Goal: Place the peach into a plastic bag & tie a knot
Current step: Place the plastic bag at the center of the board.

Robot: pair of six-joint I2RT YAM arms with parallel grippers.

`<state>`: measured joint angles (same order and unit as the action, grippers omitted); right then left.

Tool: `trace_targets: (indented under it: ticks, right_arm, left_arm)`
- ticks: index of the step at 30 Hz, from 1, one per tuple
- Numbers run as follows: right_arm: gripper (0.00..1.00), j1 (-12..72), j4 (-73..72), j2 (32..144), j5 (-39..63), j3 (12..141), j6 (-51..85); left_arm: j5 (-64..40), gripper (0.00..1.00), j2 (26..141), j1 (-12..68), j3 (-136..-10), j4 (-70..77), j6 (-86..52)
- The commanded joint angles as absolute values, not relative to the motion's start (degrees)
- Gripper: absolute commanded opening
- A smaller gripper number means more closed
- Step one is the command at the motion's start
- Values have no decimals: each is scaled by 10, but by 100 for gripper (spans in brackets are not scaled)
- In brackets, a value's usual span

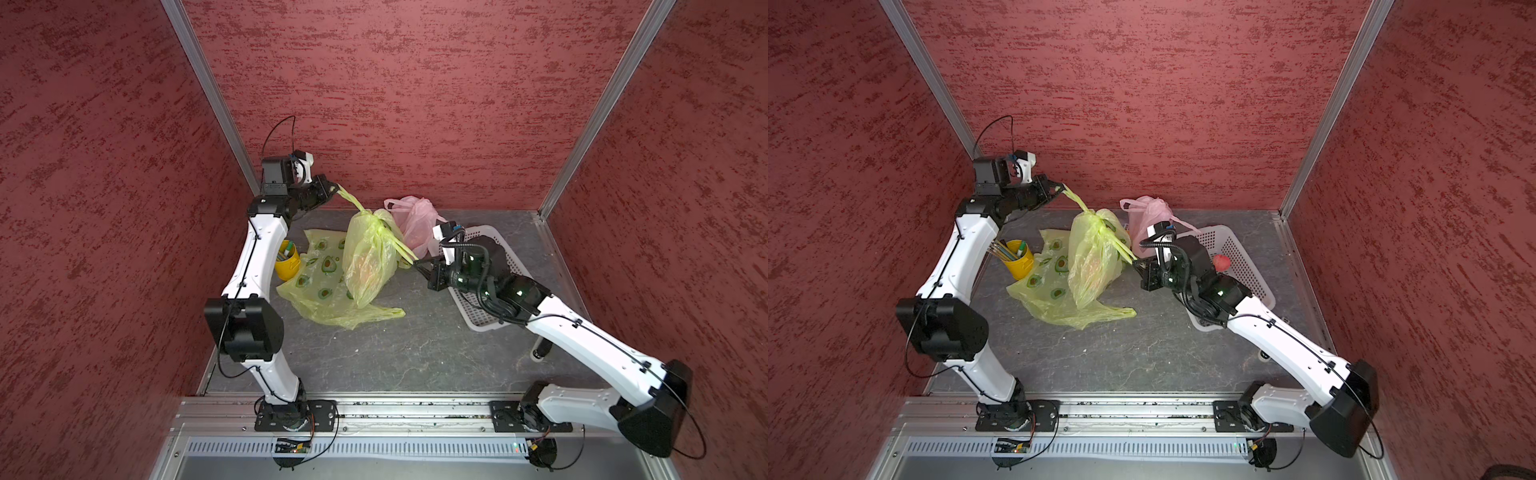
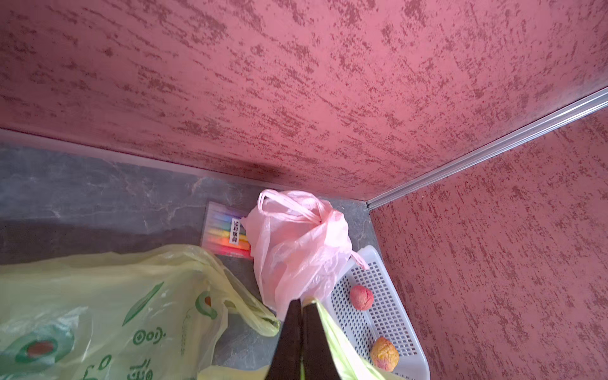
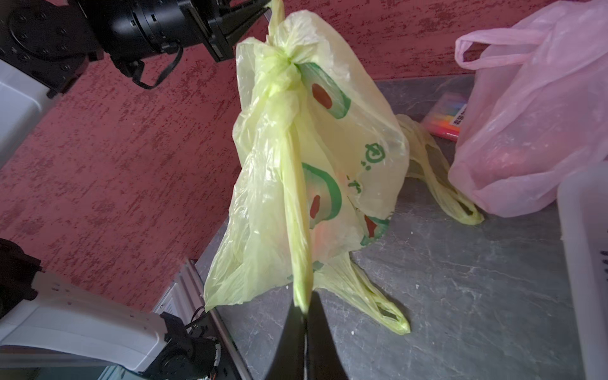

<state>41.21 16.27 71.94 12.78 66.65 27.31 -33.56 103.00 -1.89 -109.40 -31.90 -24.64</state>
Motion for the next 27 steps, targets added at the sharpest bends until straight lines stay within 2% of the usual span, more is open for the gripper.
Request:
trace_targets:
  ticks: [1,5,6,7,8,10,13,14,15,16,17,19,27]
  right_arm:
    - [0,385,222,752,139,707,238]
    - [0,335,199,857,177,787,223]
    - [0,321,193,881,187,804,224]
    - [0,305,188,910,195,823,228]
    - [0,293,190,939,202,844,232]
    - [0,275,190,987,211,875,234]
    - [0,256,187,1044,230,901,246]
    - [5,250,188,1058,239,905,254]
    - [11,246,187,1066,245,907,257]
    - [27,244,186,1069,247,906,262]
    - [39,243,183,1068,245,901,263]
    - [48,241,169,1055,246,885,265]
    - [68,236,143,971,235,817,274]
  left_arm:
    - [-236,0,1081,-61,-1186,-281,-239]
    - [-240,1,1127,-60,-1255,-294,-244]
    - [-234,17,1140,-60,-1274,-314,-244]
    - [-225,49,1154,-60,-1294,-340,-246]
    - [-216,64,1164,-60,-1307,-366,-245]
    - [-193,75,1163,-60,-1297,-393,-245]
    - [-169,85,1123,-61,-1213,-370,-255]
    - [-165,87,1103,-63,-1179,-358,-260]
    - [-164,88,1088,-62,-1155,-349,-262]
    - [-163,88,1068,-57,-1126,-342,-263]
    - [-160,88,1048,-48,-1100,-340,-259]
    - [-150,87,1007,-19,-1041,-331,-241]
    - [-45,86,868,143,-734,-280,-221]
